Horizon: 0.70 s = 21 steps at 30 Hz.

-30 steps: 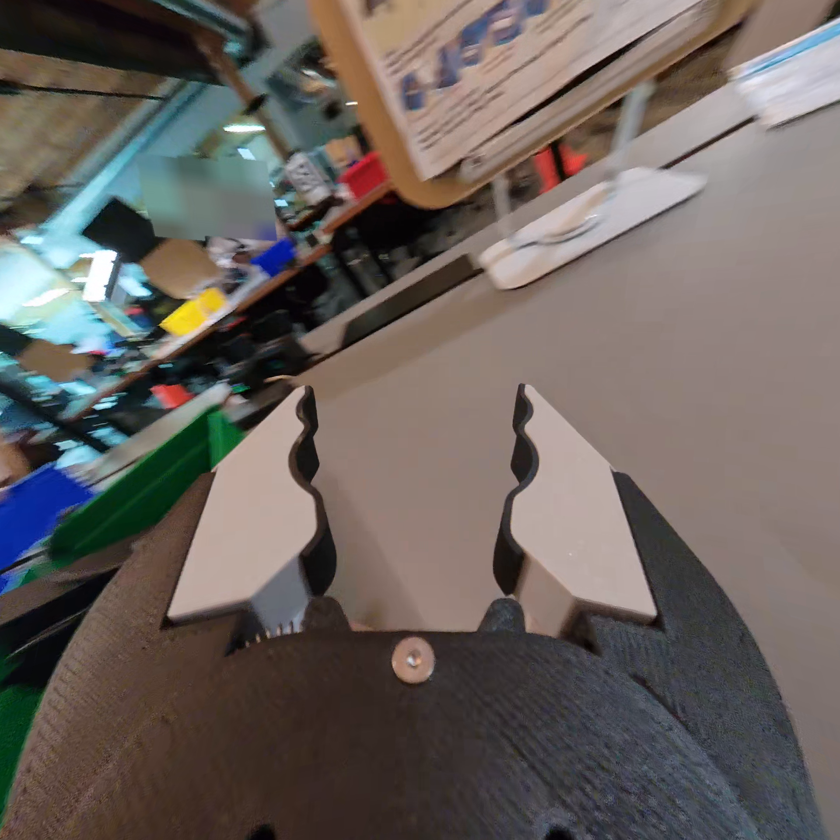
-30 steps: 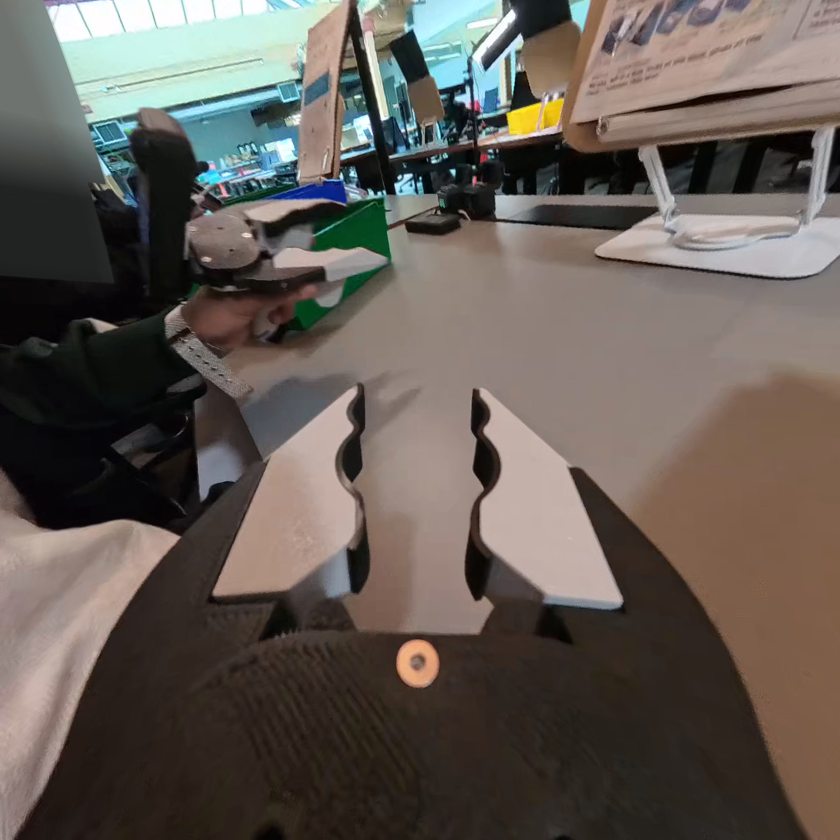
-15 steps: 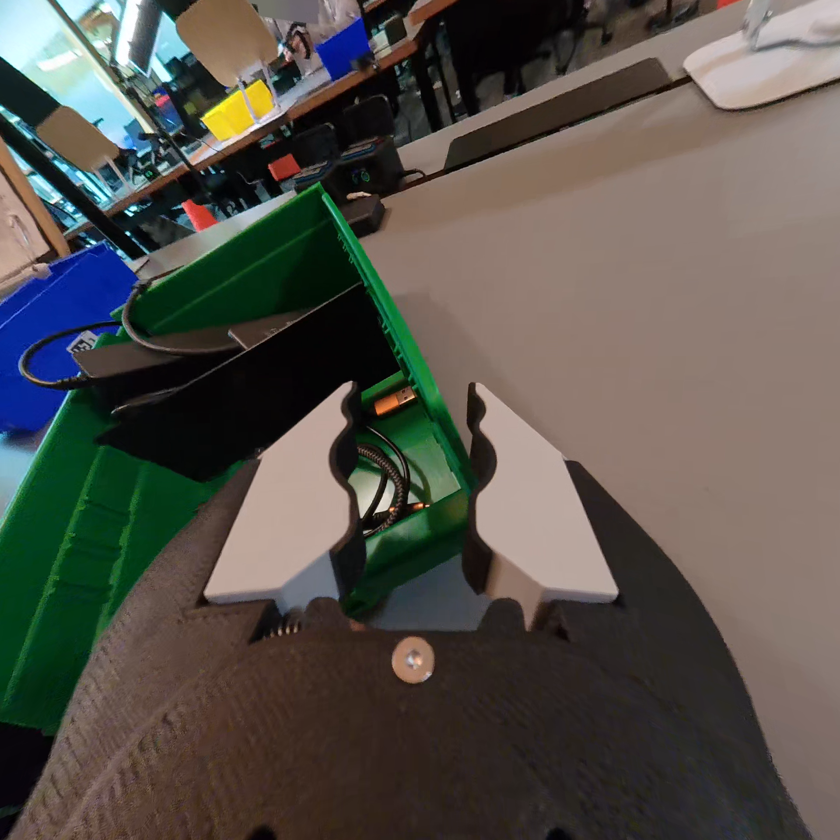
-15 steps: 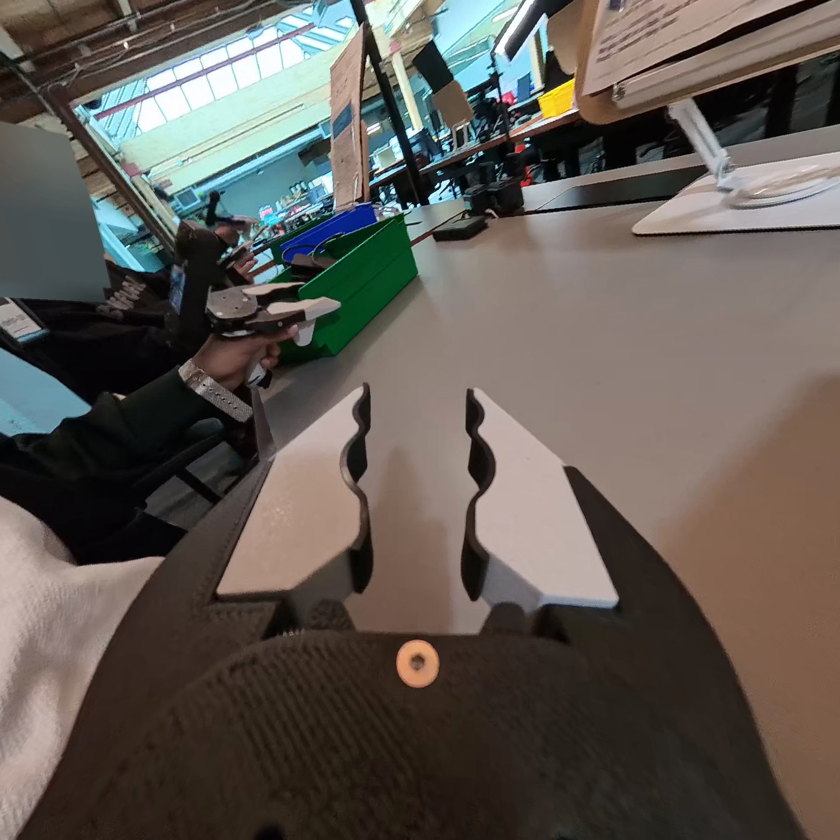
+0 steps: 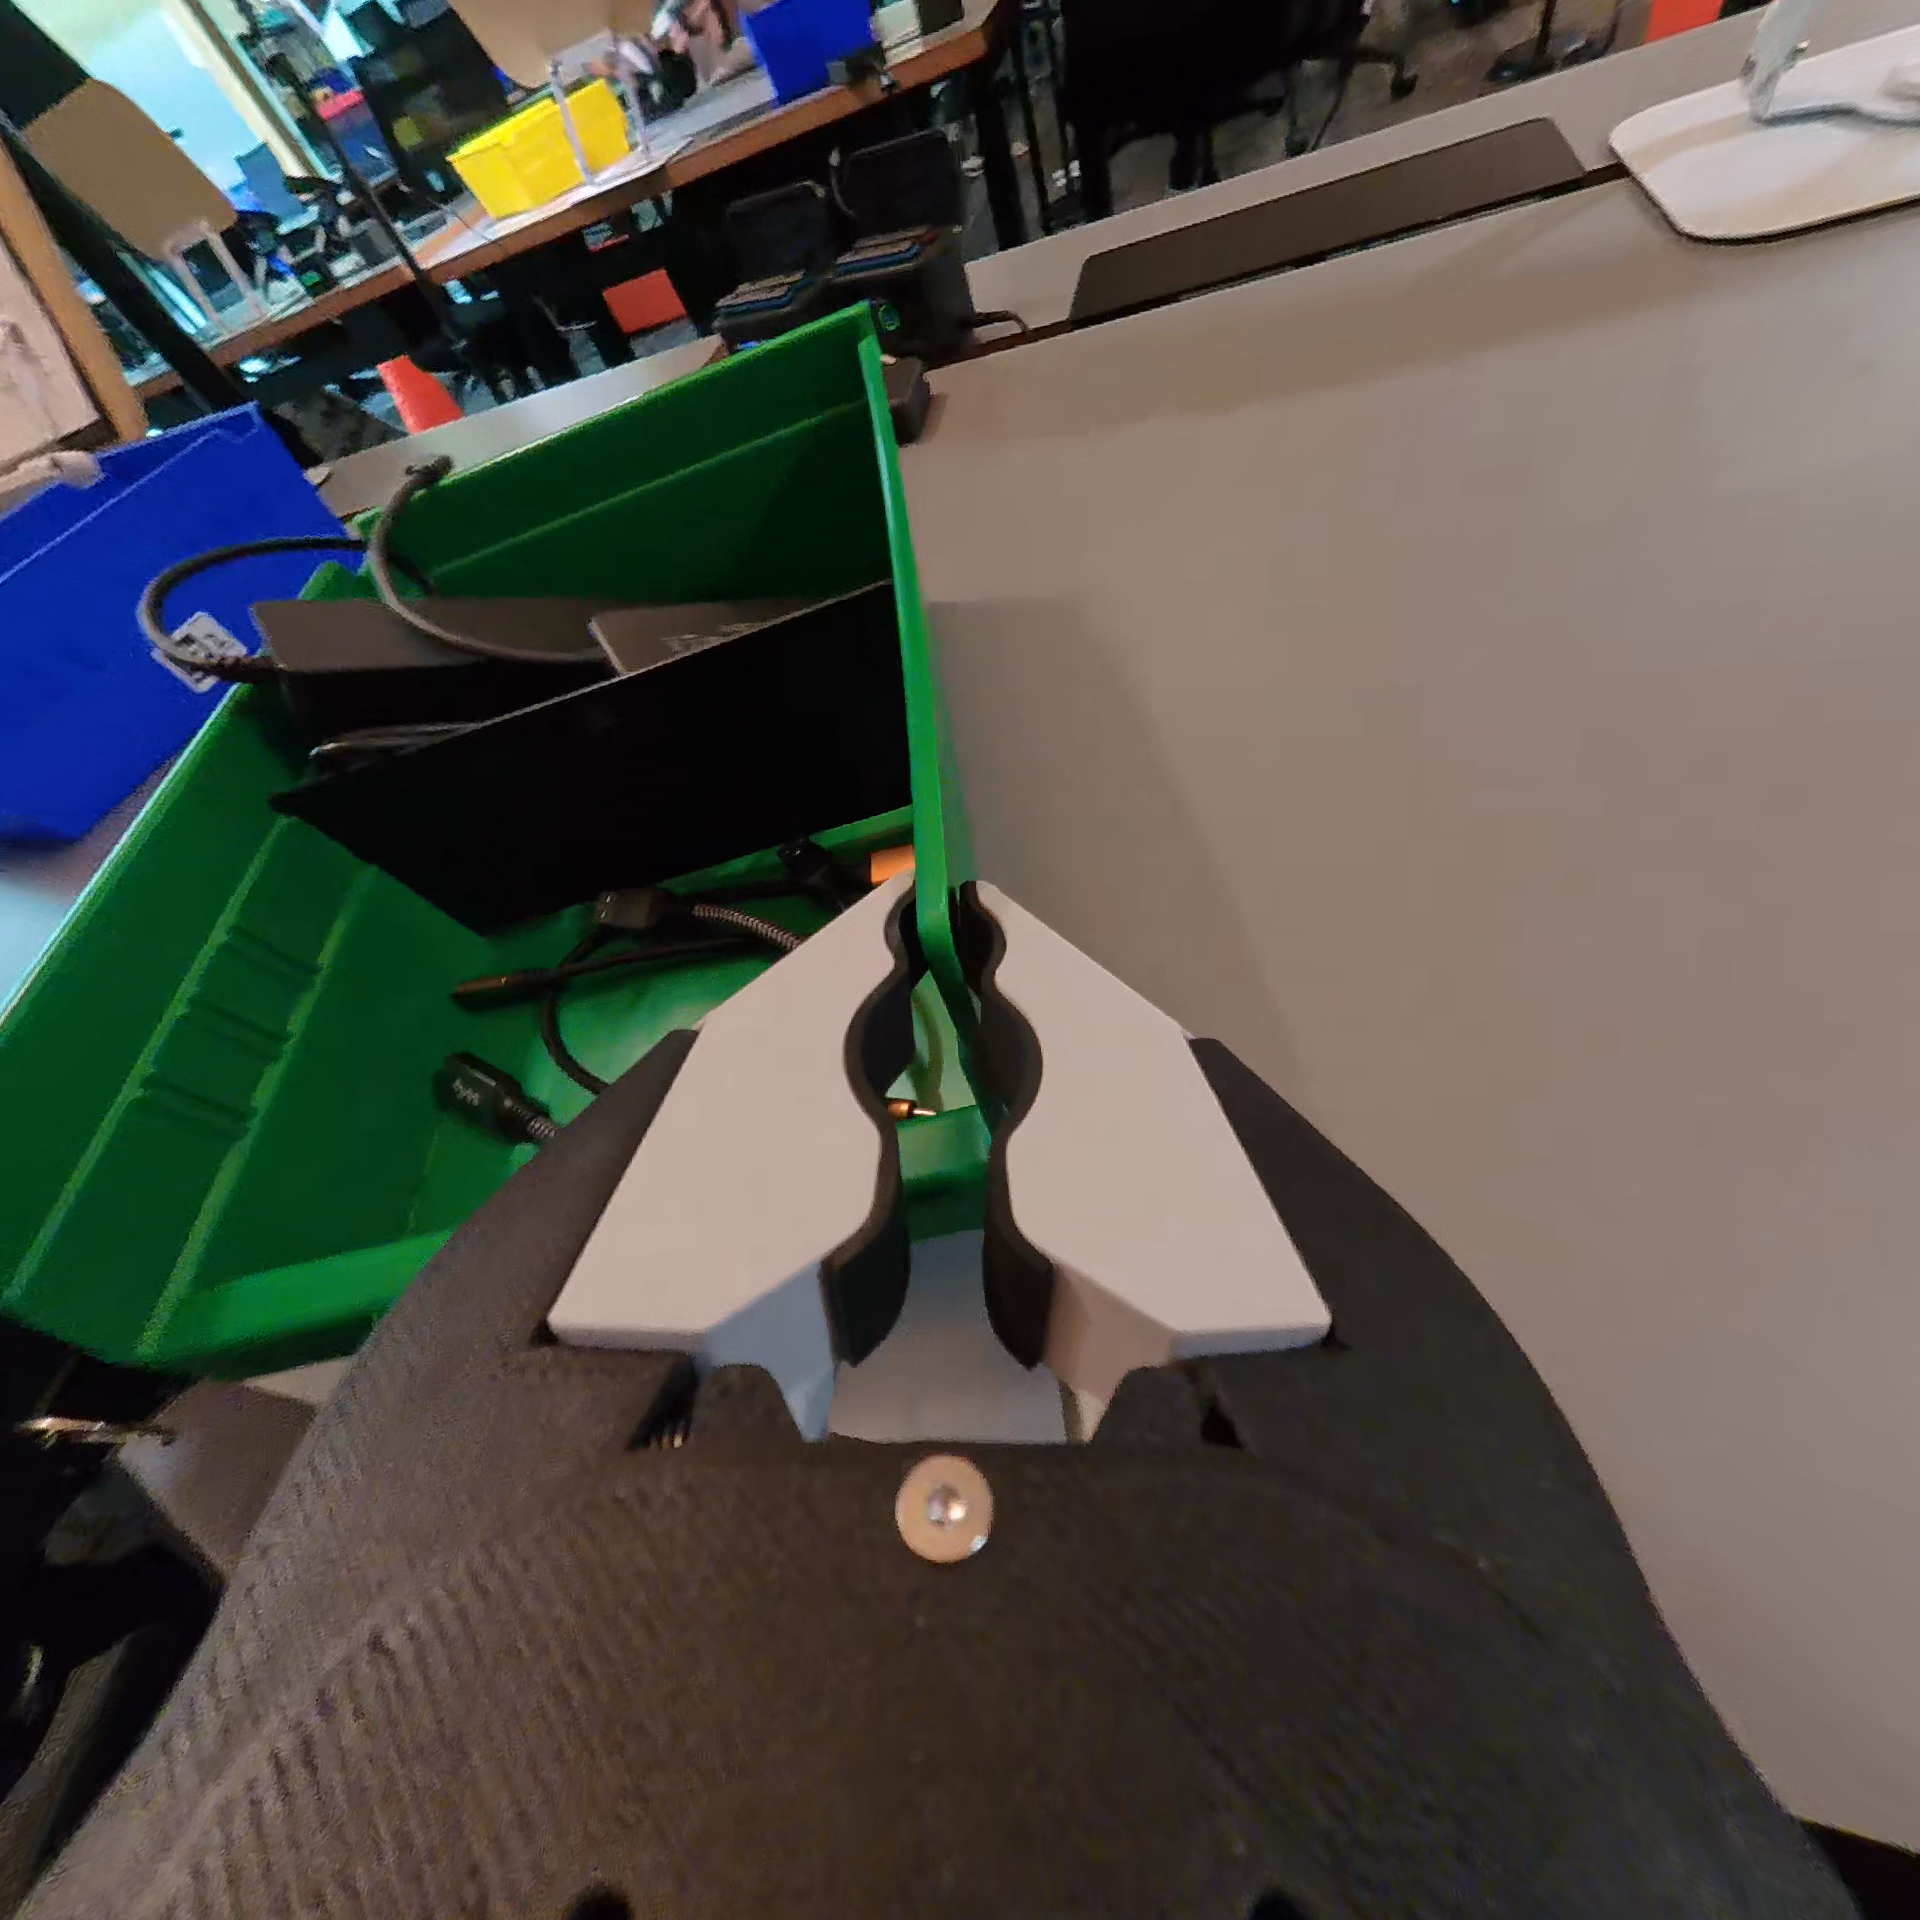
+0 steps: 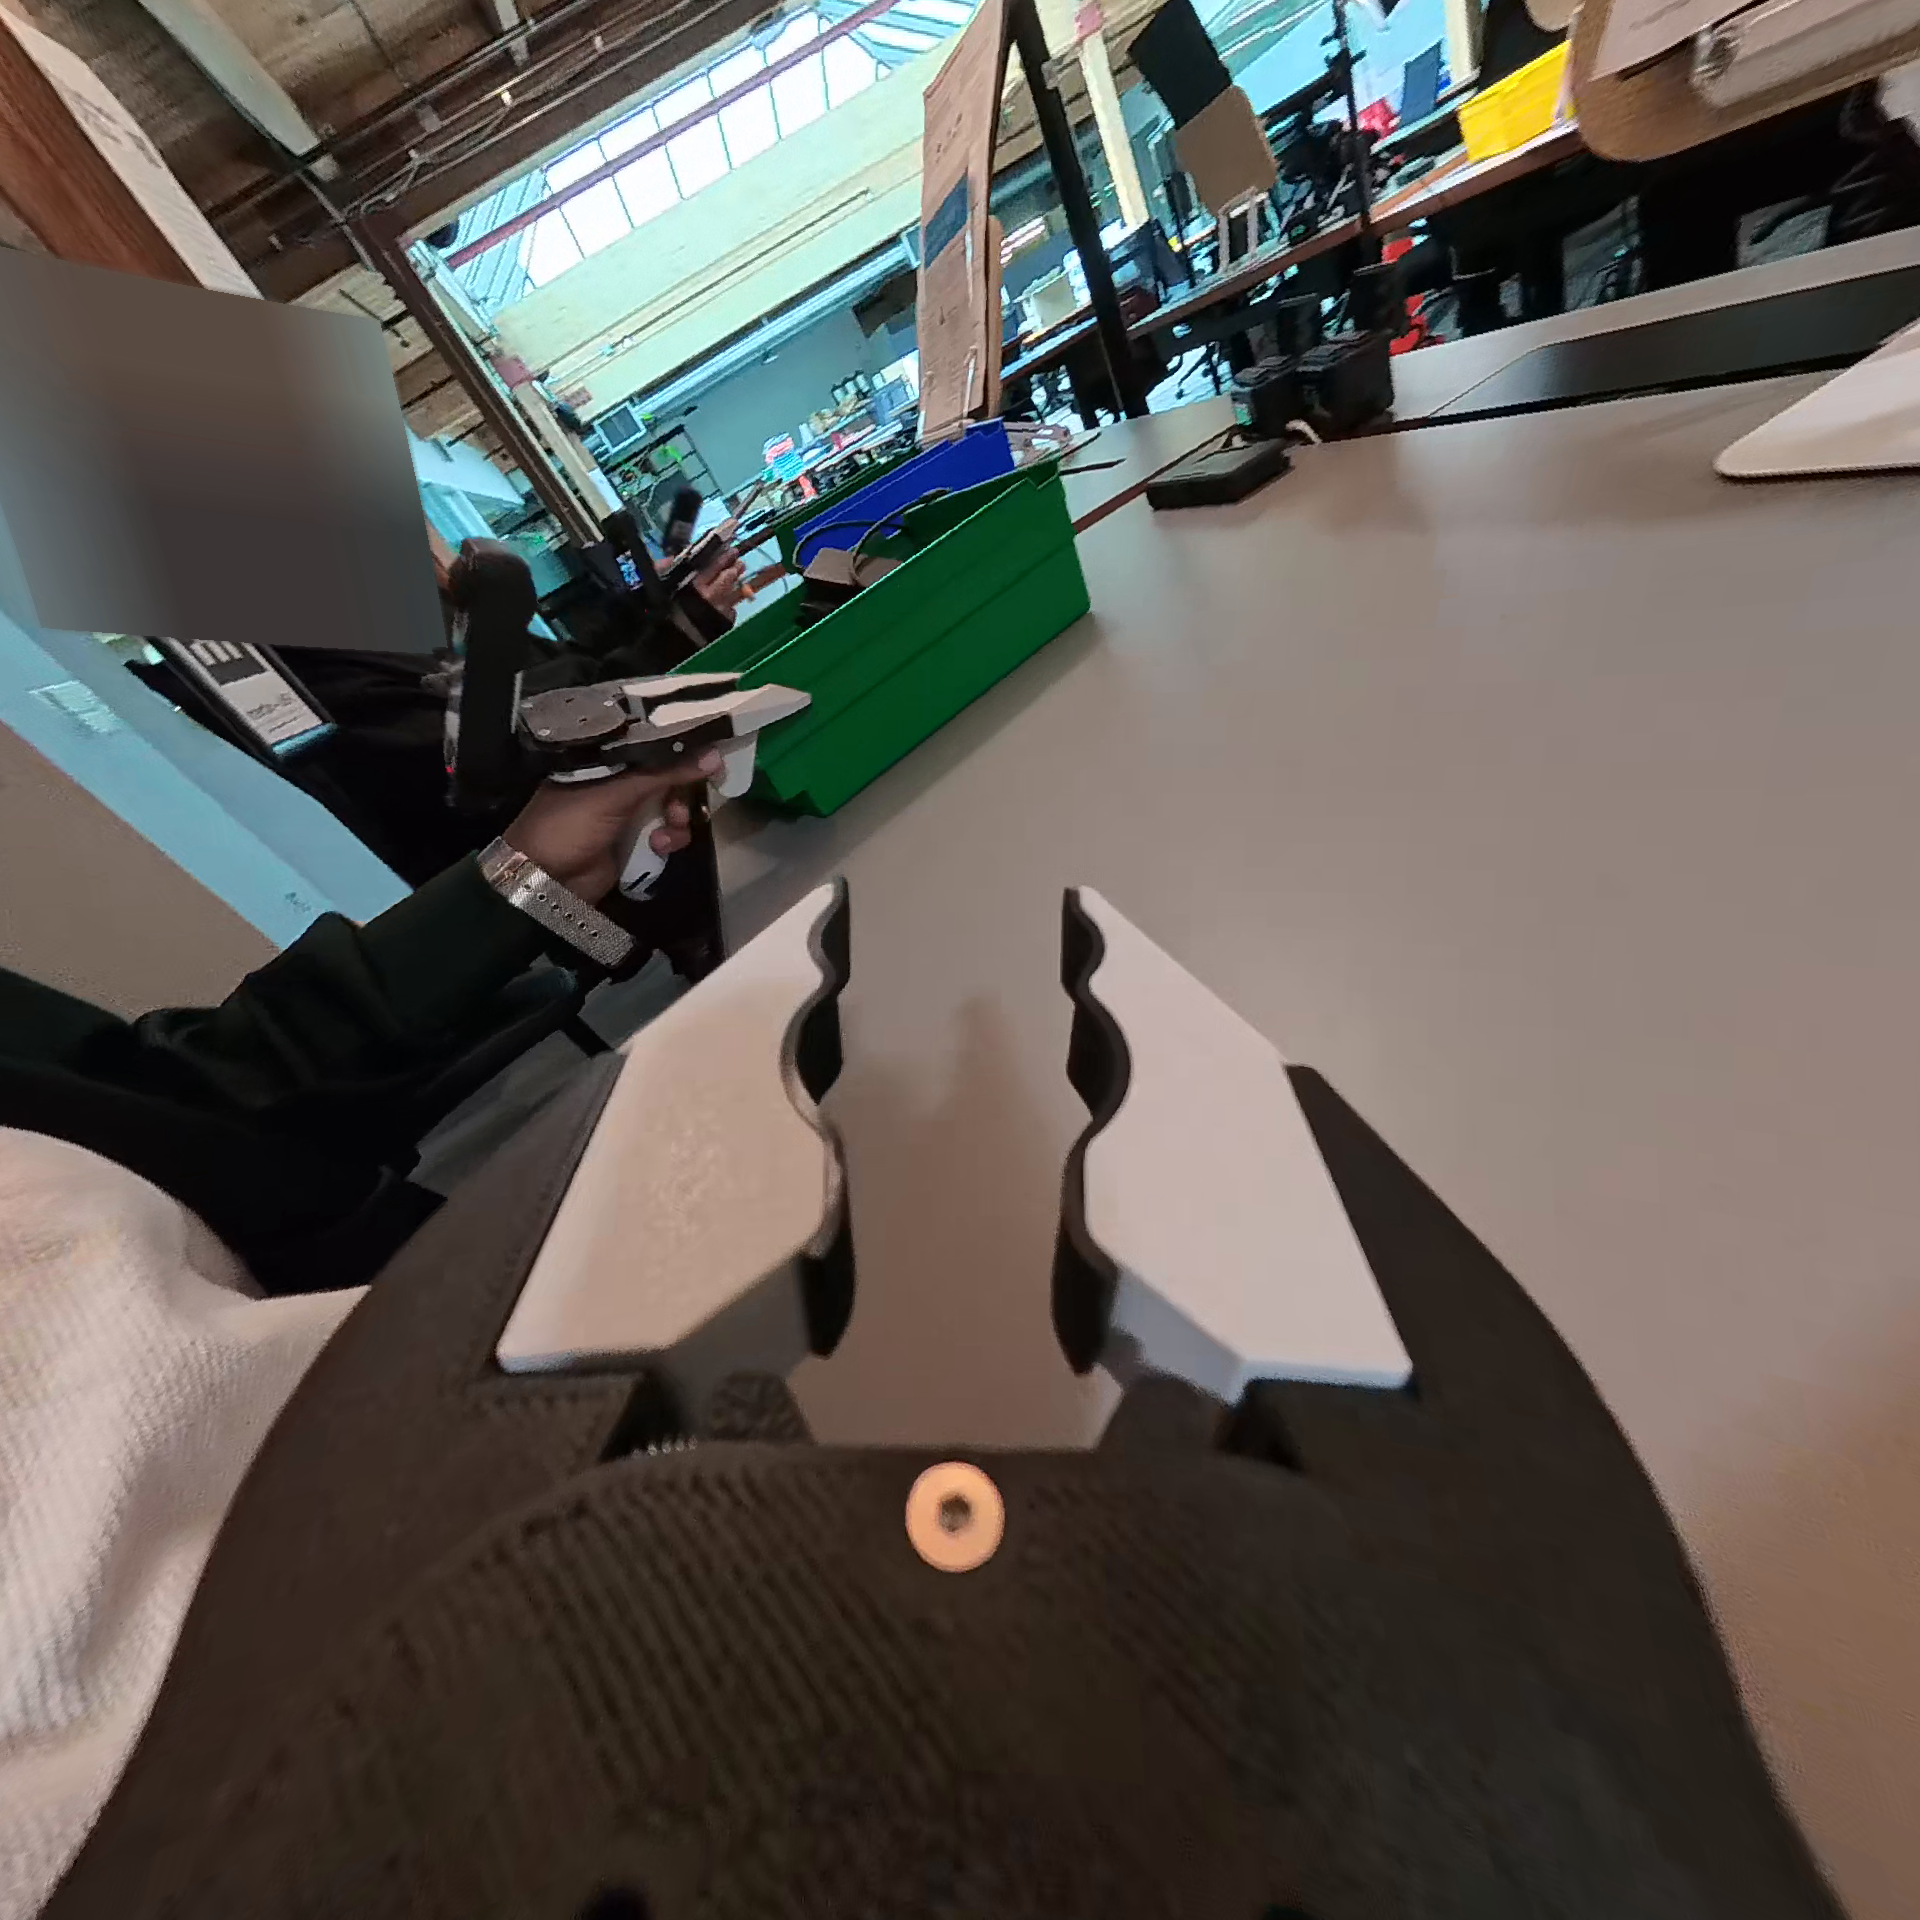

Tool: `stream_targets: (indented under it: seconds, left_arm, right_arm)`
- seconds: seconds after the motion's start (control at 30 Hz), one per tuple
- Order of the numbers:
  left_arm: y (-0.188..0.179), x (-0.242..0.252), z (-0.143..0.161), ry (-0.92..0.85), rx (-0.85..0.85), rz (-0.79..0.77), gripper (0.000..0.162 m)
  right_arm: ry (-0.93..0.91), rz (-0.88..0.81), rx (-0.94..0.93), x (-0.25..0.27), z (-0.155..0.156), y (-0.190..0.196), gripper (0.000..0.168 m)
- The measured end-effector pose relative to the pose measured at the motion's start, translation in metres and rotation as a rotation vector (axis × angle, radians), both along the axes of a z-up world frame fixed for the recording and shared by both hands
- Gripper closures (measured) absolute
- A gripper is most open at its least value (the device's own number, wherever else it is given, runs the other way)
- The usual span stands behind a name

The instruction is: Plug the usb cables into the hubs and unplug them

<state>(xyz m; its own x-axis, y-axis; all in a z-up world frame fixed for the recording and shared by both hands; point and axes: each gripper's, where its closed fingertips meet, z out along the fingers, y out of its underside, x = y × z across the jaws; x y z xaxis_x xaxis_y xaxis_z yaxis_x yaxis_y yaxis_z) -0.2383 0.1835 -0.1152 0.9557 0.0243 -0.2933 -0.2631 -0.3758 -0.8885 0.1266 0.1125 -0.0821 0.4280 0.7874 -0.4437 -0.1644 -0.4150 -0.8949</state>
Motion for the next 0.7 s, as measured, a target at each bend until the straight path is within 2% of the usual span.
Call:
stream_targets:
  seconds: [0.33, 0.7]
  left_arm:
    - [-0.013, -0.020, 0.000, -0.112, 0.007, 0.060, 0.160]
    - [-0.010, -0.024, 0.001, -0.196, 0.011, 0.029, 0.161]
  right_arm:
    - [-0.003, 0.055, -0.016, -0.013, -0.003, 0.001, 0.128]
    - [-0.002, 0.036, -0.026, -0.007, -0.004, 0.000, 0.128]
